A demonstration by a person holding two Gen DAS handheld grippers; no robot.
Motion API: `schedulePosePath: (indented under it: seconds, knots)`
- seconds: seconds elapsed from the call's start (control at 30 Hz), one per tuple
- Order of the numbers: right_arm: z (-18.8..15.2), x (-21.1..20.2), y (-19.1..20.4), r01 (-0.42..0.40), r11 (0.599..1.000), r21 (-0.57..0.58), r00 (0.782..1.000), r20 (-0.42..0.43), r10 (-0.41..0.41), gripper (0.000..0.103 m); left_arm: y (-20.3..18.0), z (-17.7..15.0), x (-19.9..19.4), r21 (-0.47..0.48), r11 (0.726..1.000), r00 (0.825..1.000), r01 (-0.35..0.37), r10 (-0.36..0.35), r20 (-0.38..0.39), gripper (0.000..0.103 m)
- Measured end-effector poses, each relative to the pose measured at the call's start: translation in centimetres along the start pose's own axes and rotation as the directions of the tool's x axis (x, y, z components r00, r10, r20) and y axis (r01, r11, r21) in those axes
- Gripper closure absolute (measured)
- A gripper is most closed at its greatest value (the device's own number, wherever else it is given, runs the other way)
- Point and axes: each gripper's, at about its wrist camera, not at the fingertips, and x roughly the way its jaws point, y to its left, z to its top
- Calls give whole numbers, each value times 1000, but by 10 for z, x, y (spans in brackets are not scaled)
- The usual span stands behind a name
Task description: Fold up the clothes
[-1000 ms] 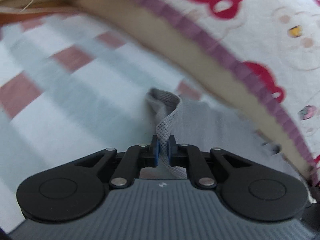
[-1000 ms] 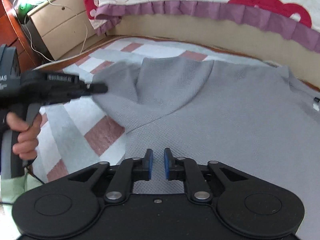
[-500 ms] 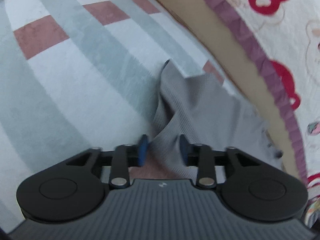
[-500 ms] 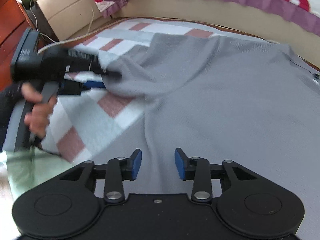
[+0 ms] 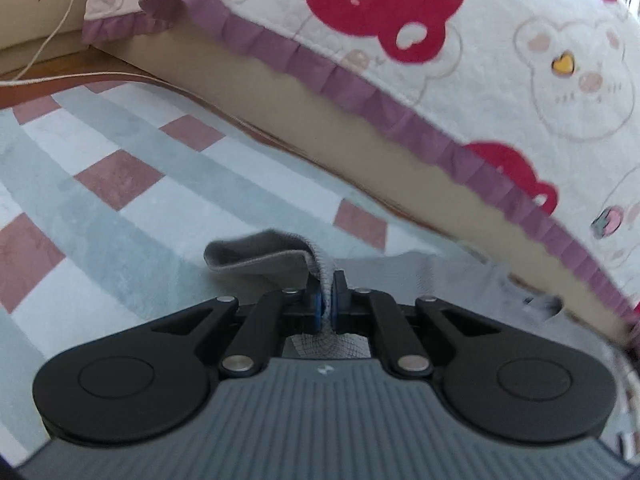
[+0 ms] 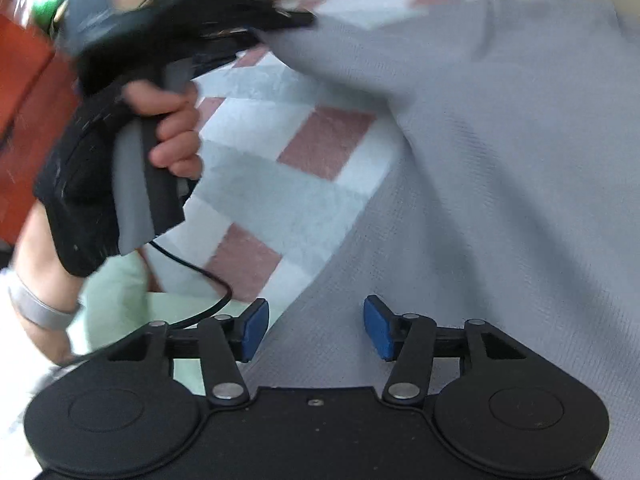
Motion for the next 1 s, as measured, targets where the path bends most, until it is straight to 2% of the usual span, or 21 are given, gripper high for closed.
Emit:
schedulePosePath:
  seconds: [0.03,0.07,0.17,0.2,0.27,0.33,0.37,0.43,0.47,0.53,0.57,0.6,0.63,0.67,0.7,0.77,0.83,0.9,0.93,1.0]
  knots:
    - [1,2,6,36,999,-34,999,3,-36,71,3,0,1,-17,1000,1000,-3,3,-8,99]
    - [1,4,10,58,996,-60,998,2,-58,95,7,1,2,-39,999,1000,-5,4,-16,99]
    - [2,1,11,33,997,-75,999,13,-32,97,14,7,-4,-70,998,1000,-4,4,-5,99]
    - [1,-5,11,-9,998,-64,1000,23,11,98,14,8,-8,-69,998,1000,-10,10,-2,99]
    - [-2,-16,9,-97,995,-36,994,37,98,97,14,6,-8,-59,996,996,-66,62,-61,99]
    - [-6,-16,9,-93,994,-51,995,14,94,98,18,-4,3,-57,988,977,-146,135,-165,98]
    - [-9,-11,8,-70,996,-62,998,-7,70,97,20,-11,11,-43,980,960,-193,179,-217,97]
    - [-16,-3,3,-44,996,-75,999,-26,43,97,13,-17,10,17,971,951,-238,236,-201,97]
    - [-18,-4,1,-63,996,-69,998,-12,62,97,5,-16,7,77,960,943,-268,277,-184,97]
    - [-21,-9,-4,-110,992,-59,994,10,111,97,-10,-15,-1,181,929,934,-323,344,-100,97]
    - [-21,-11,-6,-142,988,-59,989,19,143,97,-12,-15,-3,223,901,917,-373,394,-57,102]
    - [-22,-13,-8,-200,978,-62,979,17,201,98,-14,-15,-4,260,866,895,-428,446,-13,103]
    - [-23,-13,-10,-285,957,-56,958,-1,286,98,-16,-15,-5,294,826,868,-481,495,33,103]
    - [-24,-14,-8,-338,940,-56,941,-3,338,97,-12,-13,-5,301,811,855,-502,517,35,103]
    - [-26,-21,-9,-340,937,-77,939,16,342,94,-4,-11,-7,268,826,859,-496,513,7,103]
    - [-26,-43,-22,-316,945,-89,943,80,323,94,9,-6,-16,158,886,893,-436,447,-45,102]
    - [-24,-69,-49,-268,962,-40,946,175,271,92,0,-4,-26,148,925,932,-351,360,-45,100]
    - [-25,-100,-89,-199,978,60,944,278,175,88,-23,-4,-34,188,954,970,-233,243,-30,98]
    - [-28,-118,-114,-149,981,122,939,327,102,87,-35,-6,-36,205,965,984,-165,176,-35,94]
    - [-40,-154,-169,-50,959,280,916,394,-67,84,-63,-15,-38,222,975,997,-30,45,-66,92]
